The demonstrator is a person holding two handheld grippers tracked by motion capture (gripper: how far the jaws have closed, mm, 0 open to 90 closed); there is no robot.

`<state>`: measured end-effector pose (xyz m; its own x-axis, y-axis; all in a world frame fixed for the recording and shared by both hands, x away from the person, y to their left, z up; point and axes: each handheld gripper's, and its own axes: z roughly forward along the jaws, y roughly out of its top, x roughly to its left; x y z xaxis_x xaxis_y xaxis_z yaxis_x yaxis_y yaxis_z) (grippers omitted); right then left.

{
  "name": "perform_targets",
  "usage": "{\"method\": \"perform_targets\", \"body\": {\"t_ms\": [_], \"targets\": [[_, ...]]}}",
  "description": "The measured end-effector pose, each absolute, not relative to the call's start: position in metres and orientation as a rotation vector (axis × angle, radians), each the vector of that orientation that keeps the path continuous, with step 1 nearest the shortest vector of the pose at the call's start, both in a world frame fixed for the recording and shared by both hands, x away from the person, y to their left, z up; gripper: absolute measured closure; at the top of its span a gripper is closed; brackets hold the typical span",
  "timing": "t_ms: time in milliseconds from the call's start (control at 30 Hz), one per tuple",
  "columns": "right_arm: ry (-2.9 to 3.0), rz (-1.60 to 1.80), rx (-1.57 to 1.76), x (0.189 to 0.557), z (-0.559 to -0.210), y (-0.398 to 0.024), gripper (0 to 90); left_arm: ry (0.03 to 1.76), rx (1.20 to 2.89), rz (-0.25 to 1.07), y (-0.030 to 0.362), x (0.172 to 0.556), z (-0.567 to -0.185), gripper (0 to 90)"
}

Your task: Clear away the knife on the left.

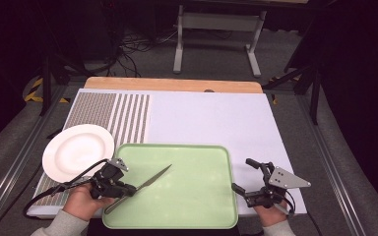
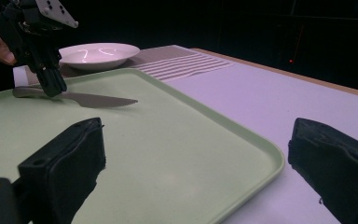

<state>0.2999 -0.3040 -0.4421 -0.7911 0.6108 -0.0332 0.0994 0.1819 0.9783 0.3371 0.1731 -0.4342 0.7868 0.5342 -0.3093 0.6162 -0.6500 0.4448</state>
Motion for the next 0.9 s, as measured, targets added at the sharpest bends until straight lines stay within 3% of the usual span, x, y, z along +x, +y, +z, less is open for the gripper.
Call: {"method": "perform_targets", "body": {"t_ms": [267,333,400,633,800,900], "targets": [[2.041,1.644,0.666,0.3,-0.442,-0.304,4.2,0.876,2.474,-0.145,0.174,0.338,-0.436,75.7],[2.044,1.644,0.668,0.3,-0.442,-0.304,4.1,0.895,2.473,-0.15,0.175,0.338,-0.435,64.8],[2.044,1.643,0.668,0.3,-0.442,-0.304,4.1,0.876,2.471,-0.126,0.175,0.339,-0.435,62.3],[2.046,1.643,0.666,0.3,-0.442,-0.304,4.1,0.787,2.384,-0.143,0.177,0.34,-0.427,36.6],[2.046,1.639,0.665,0.3,-0.443,-0.303,4.1,0.69,2.285,-0.117,0.177,0.339,-0.418,33.2],[2.048,1.637,0.665,0.3,-0.442,-0.303,4.1,0.61,2.254,-0.107,0.175,0.339,-0.415,41.7]]}}
